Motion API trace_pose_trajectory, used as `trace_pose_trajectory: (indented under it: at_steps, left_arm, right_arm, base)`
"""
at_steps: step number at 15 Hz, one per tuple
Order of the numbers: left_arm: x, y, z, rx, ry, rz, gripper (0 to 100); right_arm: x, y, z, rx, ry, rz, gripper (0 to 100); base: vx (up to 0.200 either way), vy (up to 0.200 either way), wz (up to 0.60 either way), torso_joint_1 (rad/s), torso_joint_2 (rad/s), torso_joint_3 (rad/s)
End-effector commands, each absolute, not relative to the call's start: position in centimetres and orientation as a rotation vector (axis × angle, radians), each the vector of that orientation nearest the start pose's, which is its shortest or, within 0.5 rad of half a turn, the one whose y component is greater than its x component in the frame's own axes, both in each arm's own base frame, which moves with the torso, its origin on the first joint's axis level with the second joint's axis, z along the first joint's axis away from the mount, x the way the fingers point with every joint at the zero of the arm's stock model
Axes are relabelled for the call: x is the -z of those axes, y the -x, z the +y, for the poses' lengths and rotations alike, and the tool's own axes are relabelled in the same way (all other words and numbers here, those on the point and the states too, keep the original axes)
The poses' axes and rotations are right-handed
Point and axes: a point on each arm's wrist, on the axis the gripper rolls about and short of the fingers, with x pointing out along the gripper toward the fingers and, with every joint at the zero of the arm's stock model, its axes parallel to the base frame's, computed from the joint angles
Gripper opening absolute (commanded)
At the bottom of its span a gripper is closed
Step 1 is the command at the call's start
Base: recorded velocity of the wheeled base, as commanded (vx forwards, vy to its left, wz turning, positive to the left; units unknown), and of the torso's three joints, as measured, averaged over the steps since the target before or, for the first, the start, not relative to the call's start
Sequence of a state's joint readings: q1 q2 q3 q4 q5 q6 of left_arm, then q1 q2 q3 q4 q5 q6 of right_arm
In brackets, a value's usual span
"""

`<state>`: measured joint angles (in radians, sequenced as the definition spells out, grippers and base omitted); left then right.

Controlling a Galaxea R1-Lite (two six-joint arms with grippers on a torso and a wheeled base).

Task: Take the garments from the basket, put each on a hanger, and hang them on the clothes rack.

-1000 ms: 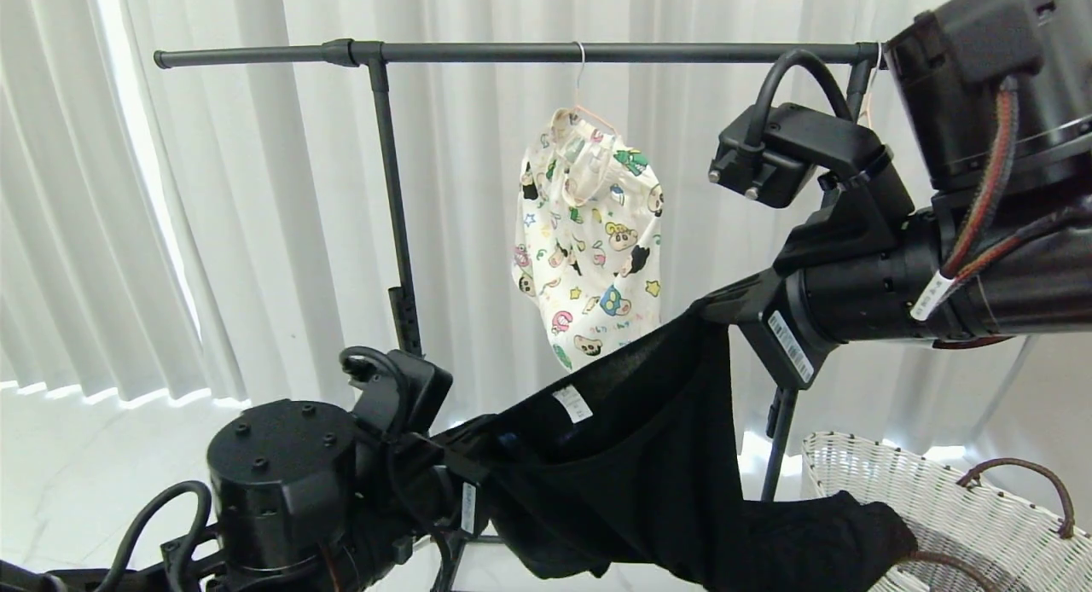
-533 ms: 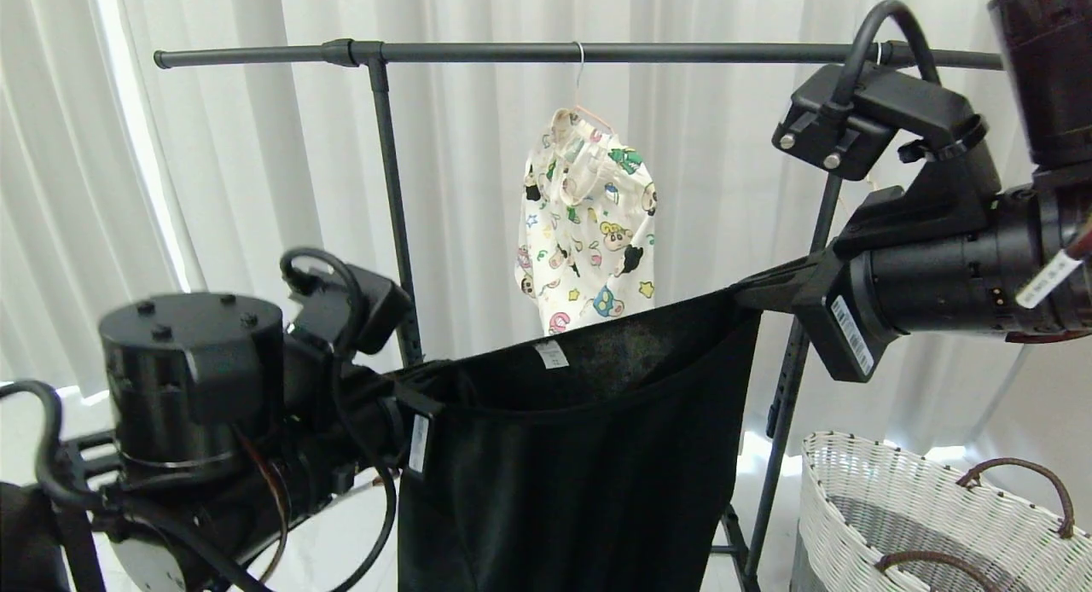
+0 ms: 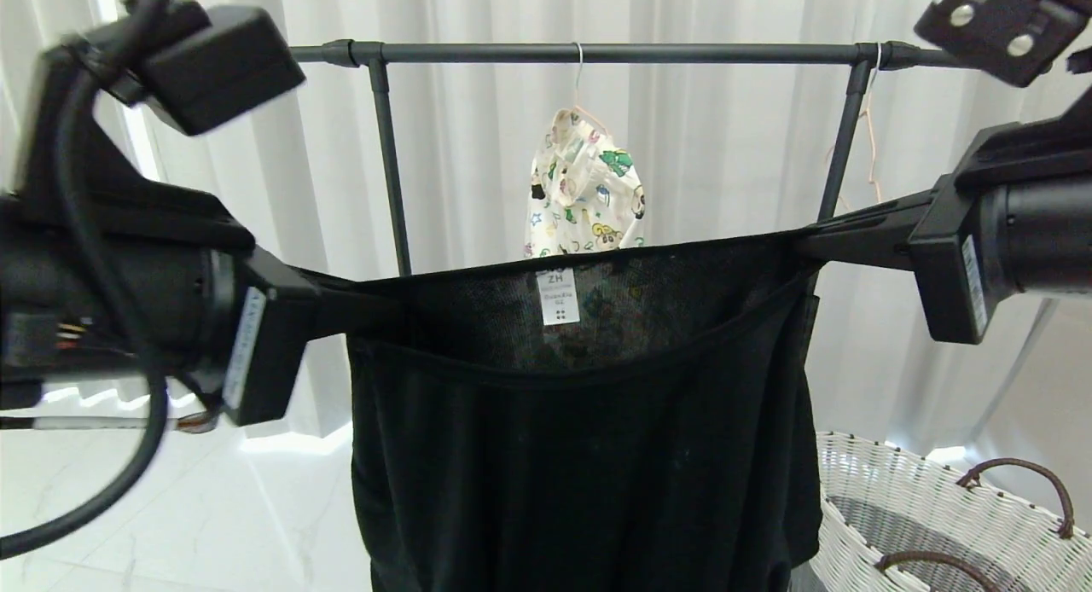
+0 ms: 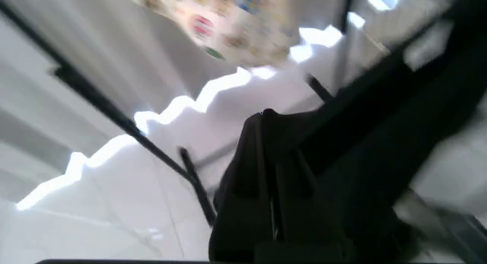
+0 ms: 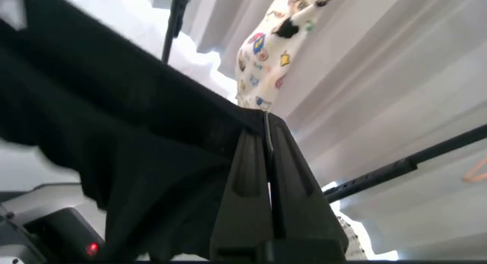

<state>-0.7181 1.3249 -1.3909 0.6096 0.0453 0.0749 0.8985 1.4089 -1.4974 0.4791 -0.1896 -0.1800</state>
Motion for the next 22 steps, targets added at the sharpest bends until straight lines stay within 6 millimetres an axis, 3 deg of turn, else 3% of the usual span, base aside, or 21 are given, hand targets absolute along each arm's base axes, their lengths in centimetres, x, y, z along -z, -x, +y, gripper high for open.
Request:
trace_pose_trajectory:
  at_steps: [1, 4, 9, 14, 19, 22]
  left_arm:
    - [-35.0, -12.3, -11.8, 0.804, -0.264, 0.427, 0]
    - [-35.4, -12.2, -11.9, 0.839, -0.366, 0.35, 0]
    - [-37.5, -12.4, -12.1, 0.826, -0.319, 0.193, 0]
    - [-38.1, -12.8, -12.4, 0.817, -0.292, 0.115, 0]
    - [-37.1, -13.9, -13.3, 0.801, -0.298, 0.13, 0]
    - [-36.7, -16.5, -15.9, 0.798, -0.286, 0.082, 0]
  right_arm:
    - [-35.6, -12.7, 15.4, -0.732, 0.358, 0.243, 0]
    - [-36.4, -12.8, 15.5, -0.731, 0.327, 0.182, 0]
    - [-37.9, -12.6, 15.2, -0.726, 0.294, 0.109, 0]
    - [-39.0, -12.2, 14.7, -0.723, 0.292, 0.085, 0]
    - [-39.1, -8.7, 10.9, -0.768, 0.344, 0.167, 0]
    - [-38.1, -6.2, 11.7, -0.953, 0.42, 0.229, 0]
  base:
    - [0.0, 0.0, 0.0, 0.0, 0.0, 0.0]
    - [0.0, 0.0, 0.0, 0.0, 0.0, 0.0]
    - [0.0, 0.0, 0.0, 0.0, 0.0, 0.0]
    - [0.0, 0.0, 0.0, 0.0, 0.0, 0.0]
    - [0.0, 0.0, 0.0, 0.0, 0.0, 0.0]
    - [0.0, 0.0, 0.0, 0.0, 0.0, 0.0]
